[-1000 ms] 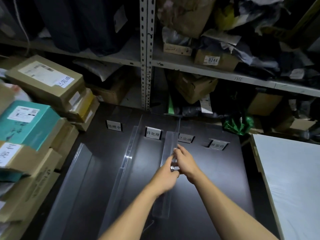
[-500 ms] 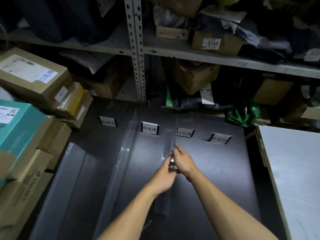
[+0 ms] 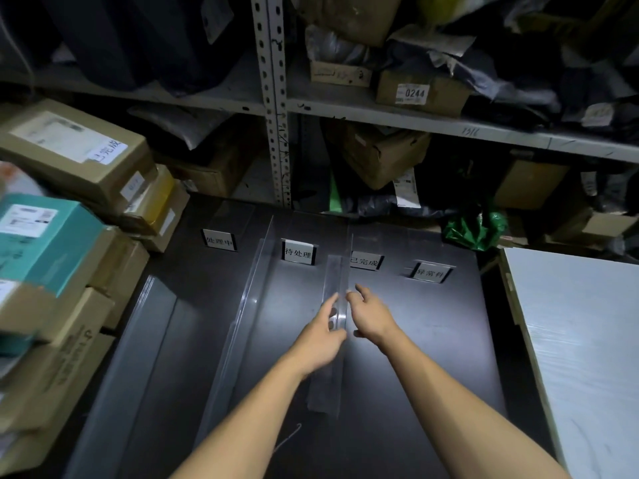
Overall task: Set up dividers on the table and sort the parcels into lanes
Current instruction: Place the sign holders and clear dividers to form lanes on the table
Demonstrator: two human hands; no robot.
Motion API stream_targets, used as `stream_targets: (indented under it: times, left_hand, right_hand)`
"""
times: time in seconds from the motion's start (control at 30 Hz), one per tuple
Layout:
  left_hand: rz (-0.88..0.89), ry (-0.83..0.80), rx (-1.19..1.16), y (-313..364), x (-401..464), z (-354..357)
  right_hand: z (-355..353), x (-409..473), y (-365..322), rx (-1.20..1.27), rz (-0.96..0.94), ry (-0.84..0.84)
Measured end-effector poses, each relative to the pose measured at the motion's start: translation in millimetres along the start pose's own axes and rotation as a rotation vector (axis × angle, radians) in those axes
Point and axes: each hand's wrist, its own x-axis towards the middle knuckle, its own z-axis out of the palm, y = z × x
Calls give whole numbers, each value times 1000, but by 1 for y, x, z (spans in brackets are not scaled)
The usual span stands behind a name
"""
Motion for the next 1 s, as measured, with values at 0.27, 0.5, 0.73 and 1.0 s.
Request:
stream_targets:
  times: [0.27,0.5,0.73,1.0]
  left_hand:
    - [103,190,-7,1,-62,-68]
    - [190,366,18,-24,-131,-153]
    - [173,564,214,-82,-187,-213]
    - [-116,441,253,-160,-208,-238]
  right_hand:
    - [36,-69,-50,-147,-352,205]
    - [130,-131,-96,-131,-455,82]
    - [230,-168,-106,-177,-380,-73]
    - [319,-176,-85,-186,-171,-338]
